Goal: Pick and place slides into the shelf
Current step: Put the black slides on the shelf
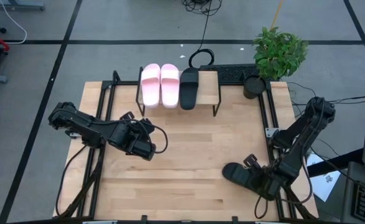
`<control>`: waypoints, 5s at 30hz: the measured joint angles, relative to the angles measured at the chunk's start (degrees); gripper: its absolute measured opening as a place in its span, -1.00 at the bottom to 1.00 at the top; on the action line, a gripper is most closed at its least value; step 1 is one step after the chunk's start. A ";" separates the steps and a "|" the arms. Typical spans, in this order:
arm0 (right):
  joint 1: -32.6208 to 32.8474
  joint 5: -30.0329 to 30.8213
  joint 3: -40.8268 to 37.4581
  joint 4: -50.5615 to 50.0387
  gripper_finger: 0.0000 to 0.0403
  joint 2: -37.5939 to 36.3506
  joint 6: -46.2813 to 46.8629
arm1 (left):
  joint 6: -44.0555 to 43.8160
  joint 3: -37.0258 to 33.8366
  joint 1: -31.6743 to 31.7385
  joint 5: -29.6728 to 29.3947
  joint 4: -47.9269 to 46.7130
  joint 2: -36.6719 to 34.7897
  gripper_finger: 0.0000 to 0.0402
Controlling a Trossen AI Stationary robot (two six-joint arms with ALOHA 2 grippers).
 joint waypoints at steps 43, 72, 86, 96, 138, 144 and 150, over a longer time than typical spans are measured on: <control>-7.28 30.34 15.98 -22.94 -0.98 0.09 10.62 | -0.33 0.00 0.04 0.50 1.05 0.00 -0.56; -60.37 60.08 33.00 21.24 -1.00 8.28 -45.74 | 15.76 0.00 4.39 -9.51 -3.78 -0.81 -0.56; -66.82 60.19 32.96 25.19 -1.00 12.85 -51.54 | 23.02 0.00 11.74 -9.91 -3.73 -0.87 -0.56; -66.74 53.45 33.00 26.19 -1.00 12.83 -44.30 | 22.99 0.00 14.04 -9.89 -3.76 -0.87 -0.56; -76.00 41.63 43.29 3.48 -1.00 19.61 -16.50 | 22.18 0.00 14.12 -9.71 -3.76 -0.87 -0.56; -76.04 41.34 43.28 3.77 -1.00 19.58 -15.68 | 22.38 0.00 14.12 -9.73 -3.76 -0.87 -0.56; -76.04 39.36 43.25 4.41 -1.00 20.07 -15.55 | 22.30 0.00 14.12 -9.71 -3.76 -0.87 -0.56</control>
